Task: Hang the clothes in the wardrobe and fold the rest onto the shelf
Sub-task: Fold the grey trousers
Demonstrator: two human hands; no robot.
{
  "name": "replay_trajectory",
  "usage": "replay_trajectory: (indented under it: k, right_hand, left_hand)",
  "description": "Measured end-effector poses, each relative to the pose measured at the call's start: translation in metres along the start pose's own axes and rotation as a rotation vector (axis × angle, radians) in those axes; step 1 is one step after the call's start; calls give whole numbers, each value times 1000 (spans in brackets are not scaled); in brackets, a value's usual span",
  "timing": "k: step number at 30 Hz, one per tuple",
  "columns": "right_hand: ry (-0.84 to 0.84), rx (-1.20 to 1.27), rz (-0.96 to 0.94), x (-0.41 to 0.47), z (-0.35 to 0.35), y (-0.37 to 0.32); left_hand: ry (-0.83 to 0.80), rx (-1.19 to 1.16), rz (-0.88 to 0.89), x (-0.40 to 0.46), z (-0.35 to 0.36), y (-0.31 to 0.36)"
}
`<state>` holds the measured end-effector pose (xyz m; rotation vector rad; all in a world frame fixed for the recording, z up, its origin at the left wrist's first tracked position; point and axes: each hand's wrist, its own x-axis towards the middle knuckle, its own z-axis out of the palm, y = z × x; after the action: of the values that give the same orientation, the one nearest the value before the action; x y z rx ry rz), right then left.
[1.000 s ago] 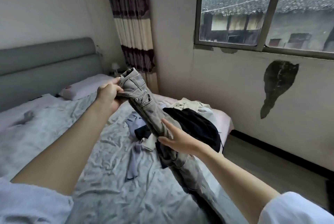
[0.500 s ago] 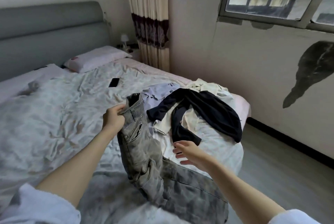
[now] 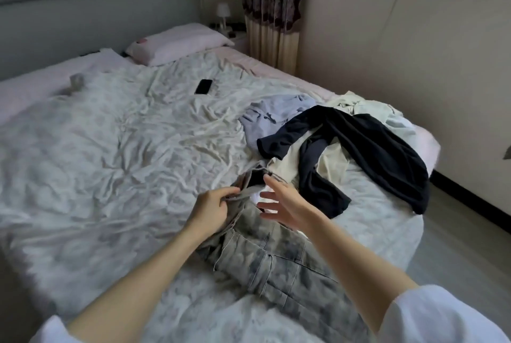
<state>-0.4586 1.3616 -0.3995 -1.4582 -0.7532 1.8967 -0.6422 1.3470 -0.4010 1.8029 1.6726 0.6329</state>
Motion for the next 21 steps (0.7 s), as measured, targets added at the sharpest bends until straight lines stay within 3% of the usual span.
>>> replay_trajectory:
  k: [3,6,9,13,16,19,21]
  right_hand:
    - [50,22,60,19,4,23]
    - [296,92,13,29,-2,53]
    - [469,5,-10,39,-21,88]
    - [603,-152,-3,43,-42,123]
    - [648,-230,70,46,-52,145]
    - [694,-549,206,47,-52,169]
    - [768,-864,30,47,-47,177]
  left_hand:
    - [-117,-60,31,-16,32,-9]
    - [-241,-149,51,-19,60,-14]
    - [-364,-201,45,-25,88,-29]
    - [-104,79,-9,-23,109,-70]
    - [-134,300,-210,-14,112,-106]
    - [-264,285,-390,-3,111,-139]
    - [-310,128,-456,5,111,-155]
